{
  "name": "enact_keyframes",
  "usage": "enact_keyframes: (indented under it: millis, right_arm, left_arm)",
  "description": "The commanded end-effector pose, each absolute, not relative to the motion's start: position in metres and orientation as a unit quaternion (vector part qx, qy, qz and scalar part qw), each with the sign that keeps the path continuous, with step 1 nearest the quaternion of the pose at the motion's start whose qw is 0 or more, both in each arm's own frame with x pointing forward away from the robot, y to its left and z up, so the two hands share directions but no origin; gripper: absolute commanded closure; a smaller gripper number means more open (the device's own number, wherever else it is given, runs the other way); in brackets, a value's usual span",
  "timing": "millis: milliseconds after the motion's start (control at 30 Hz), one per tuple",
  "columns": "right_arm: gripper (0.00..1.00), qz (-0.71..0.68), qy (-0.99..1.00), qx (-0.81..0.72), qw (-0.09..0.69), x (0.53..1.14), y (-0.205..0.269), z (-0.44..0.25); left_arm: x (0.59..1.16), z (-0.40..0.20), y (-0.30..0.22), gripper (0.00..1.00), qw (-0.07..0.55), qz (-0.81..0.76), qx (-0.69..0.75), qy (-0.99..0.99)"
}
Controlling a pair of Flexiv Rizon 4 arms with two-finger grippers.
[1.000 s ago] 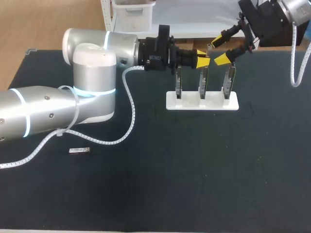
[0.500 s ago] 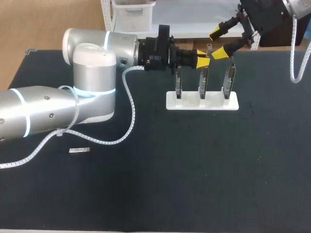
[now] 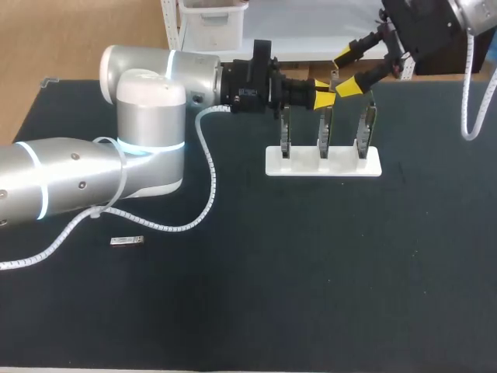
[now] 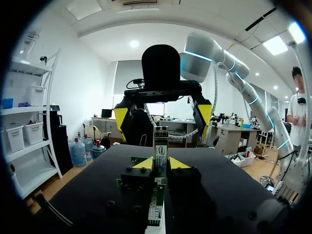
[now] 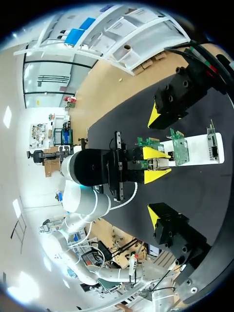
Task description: Pick up the optical module with the left hand, and insert it into the network port with the right hand.
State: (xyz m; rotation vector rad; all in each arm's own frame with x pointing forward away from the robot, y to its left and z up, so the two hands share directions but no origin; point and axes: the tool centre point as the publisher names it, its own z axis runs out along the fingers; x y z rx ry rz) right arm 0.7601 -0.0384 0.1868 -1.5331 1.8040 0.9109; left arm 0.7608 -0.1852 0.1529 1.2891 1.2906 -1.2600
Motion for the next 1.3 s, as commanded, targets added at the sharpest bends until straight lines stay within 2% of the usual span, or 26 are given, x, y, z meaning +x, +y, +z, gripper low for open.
enact_keyframes:
  millis: [33,1300]
  right_arm:
    - [0.0,0.346,0.678,-0.577,0.296,0.7641,-0.0372,0.1849]
    - [0.0,0.349,0.675,-0.58,0.294,0.7646,-0.0288,0.1847]
  left_arm:
    - [0.7622,0.1527,-0.1856,1.0,0.445,-0.509,0.521,0.521]
    - [0.7622,0.1527,-0.1856,1.0,0.445,-0.509,0.521,0.521]
